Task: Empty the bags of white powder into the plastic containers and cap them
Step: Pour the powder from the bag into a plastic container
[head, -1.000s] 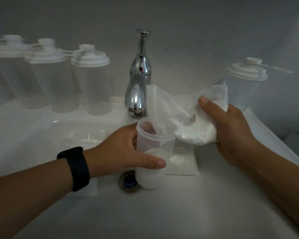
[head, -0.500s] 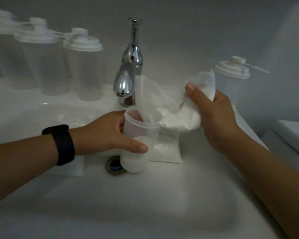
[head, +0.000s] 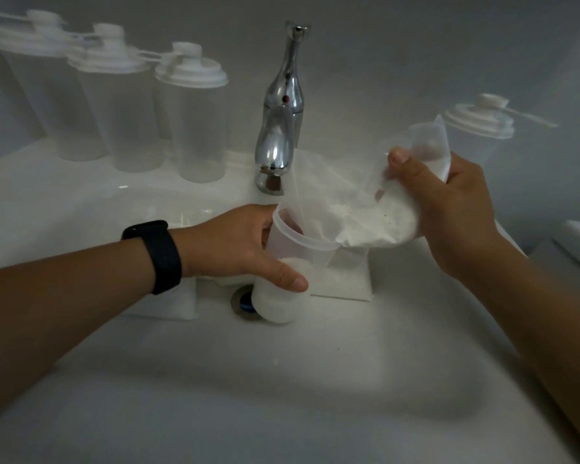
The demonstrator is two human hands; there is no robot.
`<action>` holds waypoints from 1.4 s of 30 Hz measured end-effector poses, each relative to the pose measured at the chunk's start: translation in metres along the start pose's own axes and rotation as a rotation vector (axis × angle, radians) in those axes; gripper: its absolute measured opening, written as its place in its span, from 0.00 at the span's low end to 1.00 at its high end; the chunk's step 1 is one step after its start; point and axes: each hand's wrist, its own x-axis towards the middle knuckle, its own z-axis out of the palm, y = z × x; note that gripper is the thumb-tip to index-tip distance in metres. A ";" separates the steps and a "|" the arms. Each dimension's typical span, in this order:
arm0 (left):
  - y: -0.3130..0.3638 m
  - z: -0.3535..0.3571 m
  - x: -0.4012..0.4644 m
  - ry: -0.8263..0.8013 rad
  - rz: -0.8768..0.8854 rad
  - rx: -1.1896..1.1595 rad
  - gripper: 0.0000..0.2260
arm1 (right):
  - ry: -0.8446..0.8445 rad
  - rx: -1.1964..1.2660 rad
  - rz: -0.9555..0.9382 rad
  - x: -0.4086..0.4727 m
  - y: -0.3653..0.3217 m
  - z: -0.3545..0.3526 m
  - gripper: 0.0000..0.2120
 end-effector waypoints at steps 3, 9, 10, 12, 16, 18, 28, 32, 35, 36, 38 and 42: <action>-0.001 0.000 0.000 0.003 -0.009 0.017 0.33 | 0.001 0.026 -0.010 -0.001 -0.001 0.002 0.11; 0.001 0.000 0.000 -0.014 -0.014 0.033 0.31 | -0.011 0.046 -0.035 -0.001 -0.001 0.003 0.09; 0.001 0.000 0.001 -0.017 -0.015 0.034 0.31 | -0.011 0.047 -0.040 -0.001 -0.001 0.003 0.09; 0.001 0.000 0.000 -0.024 -0.021 0.032 0.30 | -0.017 0.036 -0.046 -0.002 -0.001 0.004 0.10; 0.002 0.001 0.000 -0.029 -0.030 0.044 0.31 | -0.038 0.008 -0.043 -0.002 -0.003 0.002 0.11; 0.003 0.001 0.000 -0.025 -0.035 0.041 0.31 | -0.040 0.009 -0.034 -0.002 -0.002 0.001 0.11; 0.005 0.002 0.000 -0.027 -0.043 0.076 0.30 | -0.033 -0.021 -0.052 -0.003 -0.008 0.002 0.12; 0.004 0.002 0.000 -0.050 -0.048 0.072 0.31 | -0.059 -0.049 -0.085 -0.002 -0.006 0.000 0.11; 0.004 0.002 -0.001 -0.059 -0.051 0.076 0.31 | -0.067 -0.043 -0.090 -0.002 -0.004 0.001 0.11; 0.004 0.001 0.000 -0.059 -0.051 0.082 0.31 | -0.070 -0.041 -0.087 -0.002 -0.004 0.001 0.11; 0.003 0.001 0.000 -0.058 -0.053 0.082 0.31 | -0.070 -0.041 -0.085 -0.003 -0.003 0.001 0.11; 0.003 0.001 0.000 -0.067 -0.048 0.092 0.30 | -0.075 -0.034 -0.071 -0.003 -0.004 0.001 0.11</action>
